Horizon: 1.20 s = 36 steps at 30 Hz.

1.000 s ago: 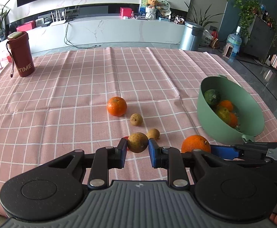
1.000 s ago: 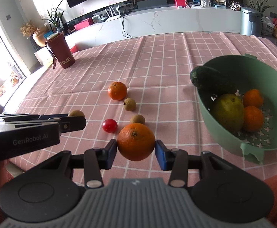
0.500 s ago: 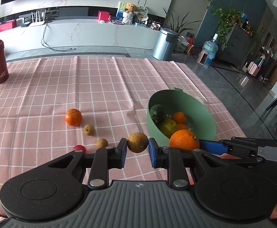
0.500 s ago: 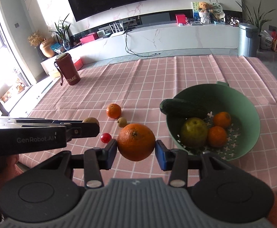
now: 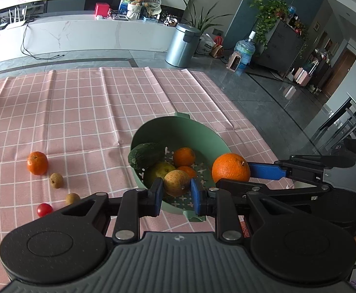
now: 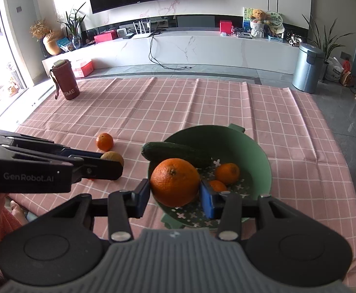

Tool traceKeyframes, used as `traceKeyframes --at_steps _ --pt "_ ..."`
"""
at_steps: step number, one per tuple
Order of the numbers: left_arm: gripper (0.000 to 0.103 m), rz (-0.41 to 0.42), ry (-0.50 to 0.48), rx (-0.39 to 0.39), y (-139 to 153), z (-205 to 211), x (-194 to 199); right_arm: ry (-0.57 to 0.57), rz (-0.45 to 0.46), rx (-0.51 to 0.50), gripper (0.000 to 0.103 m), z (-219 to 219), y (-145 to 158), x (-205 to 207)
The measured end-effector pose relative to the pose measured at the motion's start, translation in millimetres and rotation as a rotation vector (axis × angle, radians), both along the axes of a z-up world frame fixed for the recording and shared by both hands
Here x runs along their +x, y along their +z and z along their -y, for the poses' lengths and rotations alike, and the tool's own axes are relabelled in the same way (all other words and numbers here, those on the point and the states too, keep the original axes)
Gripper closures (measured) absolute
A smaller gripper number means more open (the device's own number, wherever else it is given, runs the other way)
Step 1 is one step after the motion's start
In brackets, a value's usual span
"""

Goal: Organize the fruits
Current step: 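Carry the orange with the right tool over the colander while the left tool lowers the brown fruit in, then open both tools to release the fruits and lift them out of the colander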

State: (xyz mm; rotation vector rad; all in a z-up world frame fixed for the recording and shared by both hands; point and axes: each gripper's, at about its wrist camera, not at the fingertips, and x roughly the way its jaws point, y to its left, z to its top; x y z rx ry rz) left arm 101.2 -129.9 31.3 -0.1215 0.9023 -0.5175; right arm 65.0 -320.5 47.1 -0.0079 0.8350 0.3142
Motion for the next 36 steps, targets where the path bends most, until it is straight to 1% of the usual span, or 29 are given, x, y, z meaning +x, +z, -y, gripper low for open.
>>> traceKeyframes --at_steps 5,8,10,16,18,24,27,31,32,33,36 --pt "0.076 -0.064 -0.046 0.013 -17 23 18 0.027 -0.051 -0.062 0.062 18 -8 21" --pt "0.076 -0.105 -0.075 0.029 -27 36 27 0.066 -0.087 -0.105 0.062 25 -15 35" --pt "0.076 -0.149 -0.089 0.031 -36 44 34 0.097 -0.119 -0.129 0.062 30 -21 45" --pt "0.076 -0.275 -0.075 0.026 -60 53 55 0.237 -0.227 -0.223 0.062 33 -47 75" --pt "0.076 -0.317 -0.073 0.026 -67 56 61 0.267 -0.264 -0.238 0.062 34 -57 86" --pt "0.076 -0.435 -0.041 0.047 -84 60 77 0.361 -0.390 -0.225 0.062 33 -80 113" --pt "0.076 -0.469 -0.033 0.062 -88 62 81 0.404 -0.450 -0.216 0.062 29 -89 121" --pt "0.076 -0.499 -0.032 0.075 -91 66 84 0.433 -0.523 -0.205 0.062 25 -102 129" --pt "0.078 -0.501 -0.035 0.083 -90 67 85 0.435 -0.537 -0.198 0.062 24 -105 130" --pt "0.078 -0.503 -0.035 0.093 -90 67 85 0.441 -0.547 -0.187 0.062 24 -107 132" --pt "0.078 -0.496 -0.027 0.101 -89 65 86 0.453 -0.551 -0.197 0.062 21 -107 133"
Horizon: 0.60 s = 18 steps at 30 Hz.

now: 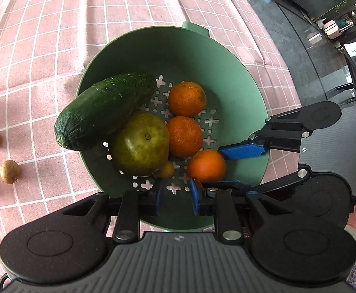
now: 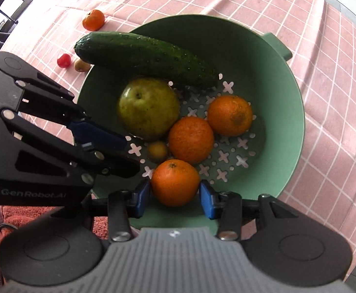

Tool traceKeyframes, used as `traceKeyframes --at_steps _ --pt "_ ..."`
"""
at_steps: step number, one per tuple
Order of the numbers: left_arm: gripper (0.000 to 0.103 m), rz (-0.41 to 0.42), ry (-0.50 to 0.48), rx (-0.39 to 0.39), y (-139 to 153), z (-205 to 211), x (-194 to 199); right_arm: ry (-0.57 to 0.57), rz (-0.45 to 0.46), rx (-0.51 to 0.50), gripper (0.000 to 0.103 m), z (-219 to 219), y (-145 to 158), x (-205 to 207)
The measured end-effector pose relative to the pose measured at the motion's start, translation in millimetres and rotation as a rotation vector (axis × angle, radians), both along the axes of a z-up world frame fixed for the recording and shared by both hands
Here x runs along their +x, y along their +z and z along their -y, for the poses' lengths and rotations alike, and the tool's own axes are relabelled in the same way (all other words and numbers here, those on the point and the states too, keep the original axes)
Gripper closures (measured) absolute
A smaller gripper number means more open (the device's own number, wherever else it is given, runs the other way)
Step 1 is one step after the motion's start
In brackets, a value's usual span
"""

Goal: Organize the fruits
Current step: 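Open both tools to release the fruits and lift them out of the colander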

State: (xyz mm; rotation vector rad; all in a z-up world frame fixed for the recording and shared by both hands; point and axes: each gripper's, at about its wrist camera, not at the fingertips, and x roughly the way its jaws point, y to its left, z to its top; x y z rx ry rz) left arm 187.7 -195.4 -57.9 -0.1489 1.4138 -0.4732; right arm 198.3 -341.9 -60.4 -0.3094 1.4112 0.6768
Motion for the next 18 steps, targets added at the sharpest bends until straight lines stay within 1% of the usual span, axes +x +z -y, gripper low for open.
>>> traceKeyframes --at_steps 5,7,10,12,13,14,18 --pt "0.076 -0.001 0.013 -0.013 2 -5 1 0.005 -0.013 0.004 0.062 -1 3 0" --pt "0.072 0.003 0.016 -0.016 5 -6 0 0.011 -0.013 -0.003 0.062 -2 3 0" --pt "0.071 0.013 0.016 -0.017 10 -9 -4 0.007 -0.007 -0.006 0.061 -4 3 -1" --pt "0.071 0.024 0.012 -0.016 17 -12 -8 0.001 0.004 -0.005 0.057 -5 7 -2" --pt "0.071 0.033 0.011 -0.016 21 -14 -10 -0.002 0.013 -0.004 0.051 -5 11 -4" --pt "0.070 0.045 0.010 -0.016 24 -15 -13 -0.003 0.022 -0.005 0.050 -6 14 -6" --pt "0.067 0.107 -0.001 -0.015 44 -23 -24 -0.006 0.061 0.001 0.049 -13 30 -17"
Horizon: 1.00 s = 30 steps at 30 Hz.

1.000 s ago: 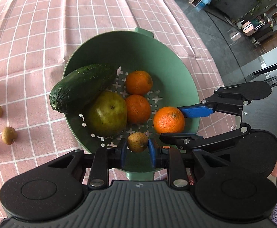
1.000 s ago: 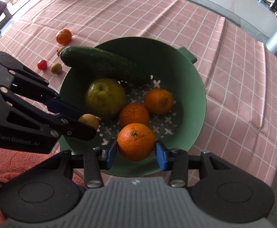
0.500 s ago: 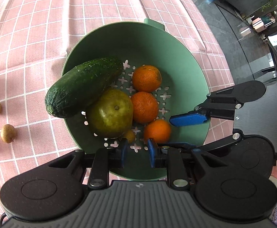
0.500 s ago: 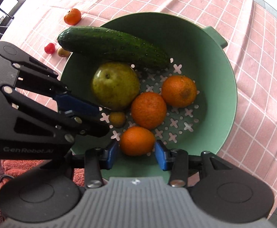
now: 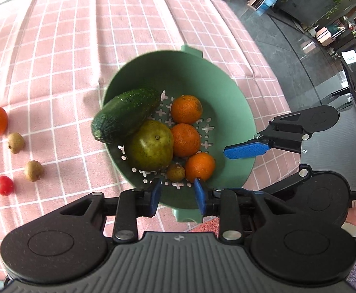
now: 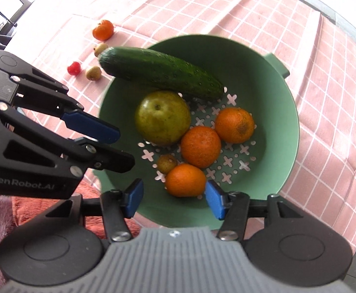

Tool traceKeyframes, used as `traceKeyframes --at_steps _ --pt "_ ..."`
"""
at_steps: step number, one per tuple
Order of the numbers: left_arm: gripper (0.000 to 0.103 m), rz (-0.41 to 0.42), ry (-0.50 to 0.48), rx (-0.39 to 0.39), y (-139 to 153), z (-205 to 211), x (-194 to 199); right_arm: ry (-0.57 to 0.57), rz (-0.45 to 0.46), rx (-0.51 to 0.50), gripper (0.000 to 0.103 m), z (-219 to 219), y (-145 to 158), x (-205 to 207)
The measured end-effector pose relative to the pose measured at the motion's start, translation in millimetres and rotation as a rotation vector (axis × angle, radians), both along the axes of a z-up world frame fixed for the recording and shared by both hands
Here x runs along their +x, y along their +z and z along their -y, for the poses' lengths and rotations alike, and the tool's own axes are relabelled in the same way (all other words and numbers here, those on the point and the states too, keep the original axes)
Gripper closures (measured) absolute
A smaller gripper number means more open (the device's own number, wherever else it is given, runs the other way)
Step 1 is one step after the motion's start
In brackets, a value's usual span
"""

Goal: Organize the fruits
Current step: 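Open both tools to release the fruits and lift them out of the colander, then grasp the red tomato with the left tool while the right tool grasps a small brown fruit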

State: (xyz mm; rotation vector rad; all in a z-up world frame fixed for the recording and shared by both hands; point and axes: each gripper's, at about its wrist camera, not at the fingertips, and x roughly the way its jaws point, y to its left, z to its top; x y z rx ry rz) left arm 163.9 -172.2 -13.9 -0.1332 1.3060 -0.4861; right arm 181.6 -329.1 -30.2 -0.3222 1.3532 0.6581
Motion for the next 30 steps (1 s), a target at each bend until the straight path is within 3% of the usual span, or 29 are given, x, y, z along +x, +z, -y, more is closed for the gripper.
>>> traceKeyframes --at_steps 4,12,19,30 --pt "0.066 0.069 0.003 0.024 18 -15 -12 -0.025 0.061 -0.001 0.037 -9 19 -15" --pt "0.065 0.169 0.046 0.086 34 -58 -33 -0.072 0.168 0.051 0.037 -36 48 -46" --pt "0.061 0.261 0.080 0.085 42 -100 -47 -0.159 0.237 0.158 0.037 -63 61 -66" --pt "0.060 0.436 0.155 0.085 42 -159 -65 -0.321 0.359 0.343 0.037 -130 51 -100"
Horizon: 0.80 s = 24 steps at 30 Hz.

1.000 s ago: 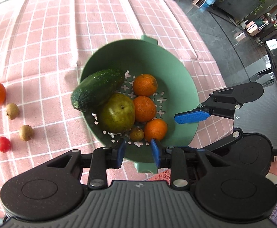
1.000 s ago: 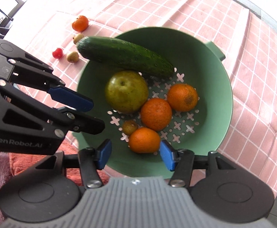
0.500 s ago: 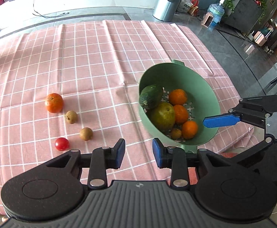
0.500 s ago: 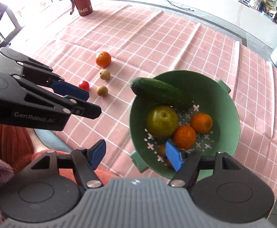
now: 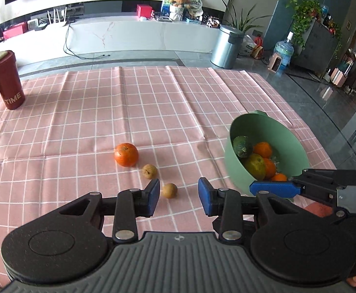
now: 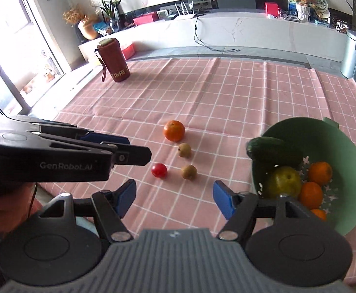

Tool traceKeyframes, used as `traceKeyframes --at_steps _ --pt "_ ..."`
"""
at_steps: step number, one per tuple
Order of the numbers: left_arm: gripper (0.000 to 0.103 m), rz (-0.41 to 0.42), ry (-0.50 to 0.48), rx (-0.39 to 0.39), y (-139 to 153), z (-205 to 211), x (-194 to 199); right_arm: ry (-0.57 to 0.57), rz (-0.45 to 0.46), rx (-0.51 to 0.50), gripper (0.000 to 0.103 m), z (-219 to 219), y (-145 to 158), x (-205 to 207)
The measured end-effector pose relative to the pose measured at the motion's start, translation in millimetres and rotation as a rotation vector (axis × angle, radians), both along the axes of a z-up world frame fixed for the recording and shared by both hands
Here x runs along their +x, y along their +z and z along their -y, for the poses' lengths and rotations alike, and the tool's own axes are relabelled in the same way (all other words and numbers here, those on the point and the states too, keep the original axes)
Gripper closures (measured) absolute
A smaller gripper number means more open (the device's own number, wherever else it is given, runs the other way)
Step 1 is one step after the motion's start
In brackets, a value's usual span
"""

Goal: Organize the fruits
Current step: 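Grasp the red tomato with the left tool while the right tool grasps a small brown fruit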

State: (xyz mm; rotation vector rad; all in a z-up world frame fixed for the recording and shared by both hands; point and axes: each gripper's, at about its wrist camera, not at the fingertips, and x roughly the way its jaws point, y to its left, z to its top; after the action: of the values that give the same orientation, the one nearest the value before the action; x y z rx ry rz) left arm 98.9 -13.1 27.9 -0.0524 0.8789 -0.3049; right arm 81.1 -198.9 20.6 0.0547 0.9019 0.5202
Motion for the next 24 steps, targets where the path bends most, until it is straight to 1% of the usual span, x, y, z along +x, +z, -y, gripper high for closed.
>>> traceKeyframes --at_steps 2,5,11,14,19,22,24 --pt "0.060 0.034 0.029 0.010 -5 -11 -2 -0.019 0.041 0.000 0.037 -15 -5 -6" --pt "0.060 0.058 0.060 0.021 -15 -26 -4 -0.057 0.086 0.017 0.037 -33 -17 -11" --pt "0.060 0.062 0.116 -0.030 -35 -53 0 -0.142 0.099 0.010 0.037 -49 -45 -6" --pt "0.060 0.073 0.118 -0.036 -41 -58 7 -0.142 0.111 -0.015 0.047 -56 -55 -2" --pt "0.060 0.055 0.088 -0.054 -55 -59 17 -0.141 0.145 -0.063 0.059 -64 -64 10" --pt "0.060 0.019 0.053 -0.068 -70 -60 20 -0.157 0.106 -0.074 0.069 -63 -76 23" --pt "0.060 -0.002 0.035 -0.055 -78 -57 22 -0.174 0.068 -0.066 0.075 -59 -83 30"
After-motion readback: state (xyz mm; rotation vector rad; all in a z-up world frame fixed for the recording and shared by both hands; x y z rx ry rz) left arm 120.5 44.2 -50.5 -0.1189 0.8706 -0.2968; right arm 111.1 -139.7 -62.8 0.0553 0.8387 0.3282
